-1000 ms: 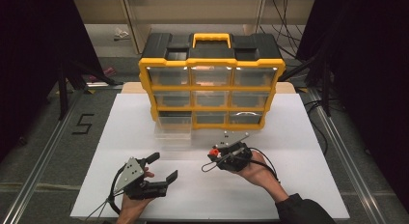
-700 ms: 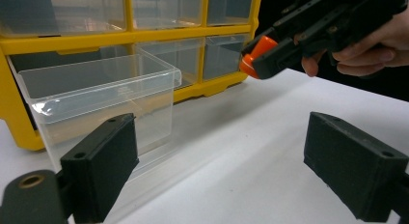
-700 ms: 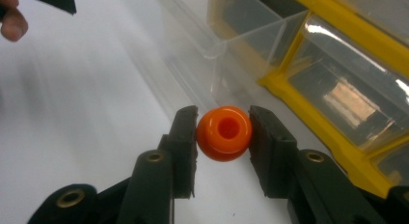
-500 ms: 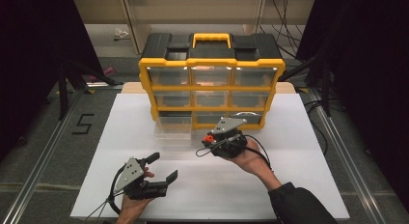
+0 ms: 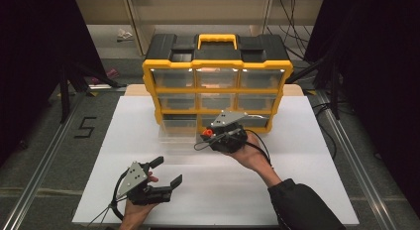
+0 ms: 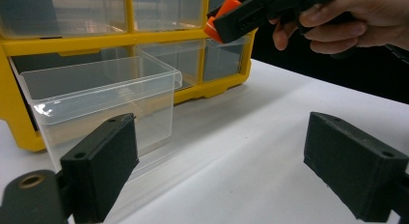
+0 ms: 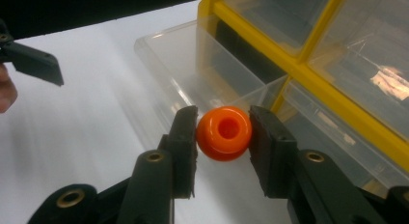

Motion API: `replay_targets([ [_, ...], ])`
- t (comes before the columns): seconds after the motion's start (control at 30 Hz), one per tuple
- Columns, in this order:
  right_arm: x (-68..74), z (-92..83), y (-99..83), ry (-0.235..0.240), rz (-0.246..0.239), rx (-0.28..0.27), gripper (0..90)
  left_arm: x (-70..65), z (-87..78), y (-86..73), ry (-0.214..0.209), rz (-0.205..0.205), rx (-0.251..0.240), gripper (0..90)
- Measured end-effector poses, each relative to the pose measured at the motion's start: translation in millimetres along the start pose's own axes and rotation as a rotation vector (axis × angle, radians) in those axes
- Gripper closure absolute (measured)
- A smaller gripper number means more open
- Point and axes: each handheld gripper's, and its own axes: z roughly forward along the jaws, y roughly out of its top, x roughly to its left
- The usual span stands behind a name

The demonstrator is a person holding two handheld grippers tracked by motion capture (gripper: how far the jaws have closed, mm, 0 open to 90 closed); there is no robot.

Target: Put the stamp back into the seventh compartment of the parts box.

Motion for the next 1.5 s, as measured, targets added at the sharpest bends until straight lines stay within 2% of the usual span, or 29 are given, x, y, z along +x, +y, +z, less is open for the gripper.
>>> replay_targets([
  [0.13,-2.0,4.3,6.8,0.007,0.011,-0.021,64.6,0.1,-0.2,0.2,0.002,-0.001,-0.002,11.3],
  [0.57,-2.5,23.6,21.1,0.006,0.019,-0.021,64.6,0.2,-0.1,0.1,0.001,-0.003,-0.001,11.3],
  [0.73,-1.3,33.3,23.2,0.007,0.017,-0.013,64.6,-0.3,-0.5,0.3,0.003,-0.001,-0.002,11.3],
  [0.97,-3.7,43.1,26.1,0.02,0.048,-0.024,64.6,-0.1,-0.1,0.1,0.002,-0.002,-0.001,11.3],
  [1.5,-0.4,68.7,28.2,0.019,0.061,0.006,64.5,-0.4,-0.4,0.4,0.0,0.0,-0.004,11.3],
])
